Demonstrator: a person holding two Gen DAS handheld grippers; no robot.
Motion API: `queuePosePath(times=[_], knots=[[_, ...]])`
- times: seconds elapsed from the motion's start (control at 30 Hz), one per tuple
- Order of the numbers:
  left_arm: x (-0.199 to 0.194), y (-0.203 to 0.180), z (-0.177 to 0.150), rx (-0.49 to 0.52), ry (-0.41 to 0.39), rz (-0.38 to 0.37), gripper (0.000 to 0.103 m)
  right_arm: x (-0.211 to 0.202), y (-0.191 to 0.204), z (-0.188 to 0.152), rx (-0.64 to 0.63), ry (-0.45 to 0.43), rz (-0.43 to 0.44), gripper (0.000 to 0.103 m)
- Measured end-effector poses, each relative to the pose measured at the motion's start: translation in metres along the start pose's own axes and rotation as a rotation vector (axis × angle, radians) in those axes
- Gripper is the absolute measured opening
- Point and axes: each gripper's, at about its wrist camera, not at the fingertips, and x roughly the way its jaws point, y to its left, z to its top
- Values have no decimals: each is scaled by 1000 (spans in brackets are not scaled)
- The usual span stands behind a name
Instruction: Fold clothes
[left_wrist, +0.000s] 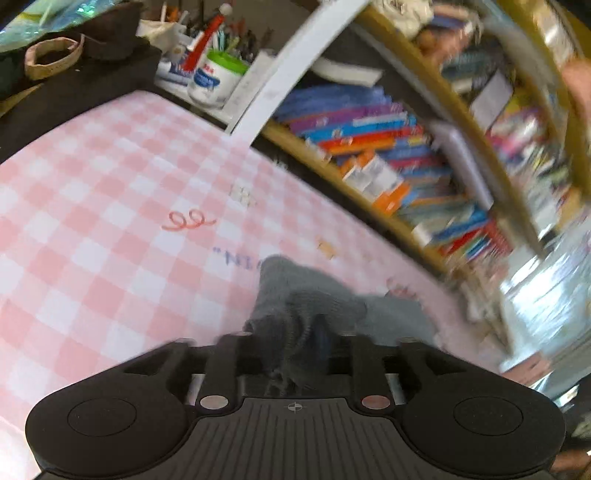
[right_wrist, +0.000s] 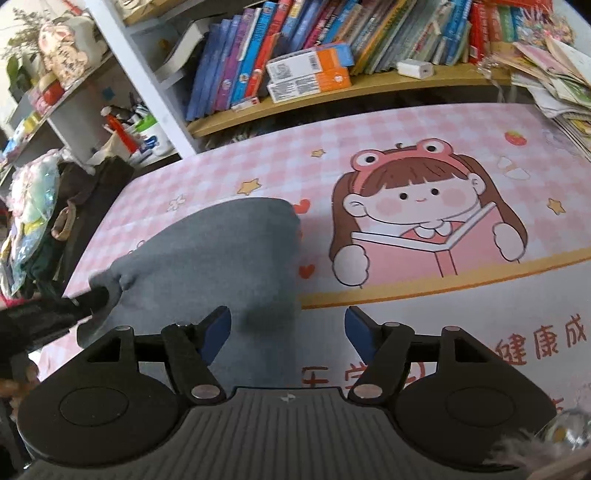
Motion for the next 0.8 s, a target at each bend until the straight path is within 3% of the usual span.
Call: queuePosePath(times=[0.07, 0.2, 0.23, 0.27, 0.3, 0.33, 0.43, 0.5, 0.57, 0.63, 0.73, 0.8], knots=[[-4, 4, -1, -26, -11, 9, 73, 1, -3, 0, 12, 3, 15, 66], [19, 11, -8, -79, 120, -2, 70, 10, -8, 2, 61, 27, 29, 66], [23, 13, -10, -100, 128, -19, 66, 11, -8, 3, 66, 30, 30, 66], [23, 15, -11, -129, 130, -47, 41, 13, -8, 4, 69, 31, 32, 66], [20, 14, -10, -145, 123, -65, 25, 14, -8, 5, 71, 33, 33, 66], [12, 9, -7, -131, 93, -80, 16, 14, -8, 5, 71, 32, 35, 66], [-10, -1, -1, -85, 0, -119, 13, 13, -9, 5, 73, 28, 40, 66], [0, 7, -7, -85, 35, -65, 13, 14, -11, 5, 86, 35, 43, 66], [18, 22, -15, -130, 96, -35, 16, 18, -13, 5, 101, 51, 51, 66], [18, 24, -15, -155, 88, -37, 21, 19, -12, 5, 102, 59, 57, 66], [4, 12, -10, -85, 46, -25, 38, 18, -12, 5, 102, 54, 70, 67], [-3, 8, -6, -70, 20, -25, 79, 19, -14, 5, 114, 57, 77, 67]])
